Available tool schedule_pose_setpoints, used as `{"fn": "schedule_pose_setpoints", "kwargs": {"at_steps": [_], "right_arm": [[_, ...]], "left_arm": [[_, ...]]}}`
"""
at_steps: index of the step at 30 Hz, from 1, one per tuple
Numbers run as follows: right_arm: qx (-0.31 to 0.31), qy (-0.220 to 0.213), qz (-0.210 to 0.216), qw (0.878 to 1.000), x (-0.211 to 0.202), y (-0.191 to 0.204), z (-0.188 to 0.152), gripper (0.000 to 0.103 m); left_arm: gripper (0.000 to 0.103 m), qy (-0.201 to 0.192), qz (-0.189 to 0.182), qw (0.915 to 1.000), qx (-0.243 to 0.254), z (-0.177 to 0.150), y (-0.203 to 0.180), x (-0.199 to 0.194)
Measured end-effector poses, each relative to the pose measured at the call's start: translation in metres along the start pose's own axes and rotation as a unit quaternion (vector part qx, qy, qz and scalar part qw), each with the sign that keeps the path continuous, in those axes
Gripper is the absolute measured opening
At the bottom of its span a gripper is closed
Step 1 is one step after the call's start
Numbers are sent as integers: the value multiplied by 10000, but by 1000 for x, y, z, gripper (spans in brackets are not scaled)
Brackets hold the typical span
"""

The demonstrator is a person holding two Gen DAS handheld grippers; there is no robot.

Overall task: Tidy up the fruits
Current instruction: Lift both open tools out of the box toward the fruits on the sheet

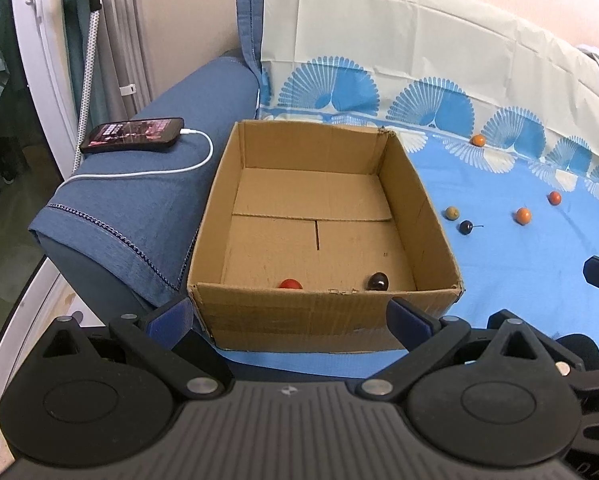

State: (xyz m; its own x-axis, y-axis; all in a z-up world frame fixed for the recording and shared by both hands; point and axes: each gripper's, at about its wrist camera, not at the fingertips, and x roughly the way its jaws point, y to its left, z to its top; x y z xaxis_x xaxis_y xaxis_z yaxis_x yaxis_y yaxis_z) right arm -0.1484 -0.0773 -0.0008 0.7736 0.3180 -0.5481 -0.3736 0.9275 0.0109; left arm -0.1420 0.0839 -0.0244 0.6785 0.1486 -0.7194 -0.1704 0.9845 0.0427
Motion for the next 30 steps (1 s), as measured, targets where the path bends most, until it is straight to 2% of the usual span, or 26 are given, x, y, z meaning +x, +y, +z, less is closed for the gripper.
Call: {"fn": "schedule_pose_setpoints", "kwargs": {"at_steps": [11,16,20,24,27,30], "right_arm": [[412,256,5,9988,22,-23,-11,102],[676,236,-156,9973,27,-44,-14,102],[946,38,-560,9939,22,-78,-15,102],[1199,-110,-1214,9853,22,-132,-23,102],[1479,-63,-1771,9730,27,-183,-32,102],[1852,-40,-2315,9550,32,-236,-45,102]], "left_arm": [[103,325,0,9990,311,1,-16,23],[103,527,-174,9979,337,12,-32,36],[103,507,-344,9972,427,32,-56,45],[103,523,-636,9954,492,54,-96,58],[103,604,-911,9924,557,69,-133,73],[103,685,-1162,9891,596,82,-174,93]]}}
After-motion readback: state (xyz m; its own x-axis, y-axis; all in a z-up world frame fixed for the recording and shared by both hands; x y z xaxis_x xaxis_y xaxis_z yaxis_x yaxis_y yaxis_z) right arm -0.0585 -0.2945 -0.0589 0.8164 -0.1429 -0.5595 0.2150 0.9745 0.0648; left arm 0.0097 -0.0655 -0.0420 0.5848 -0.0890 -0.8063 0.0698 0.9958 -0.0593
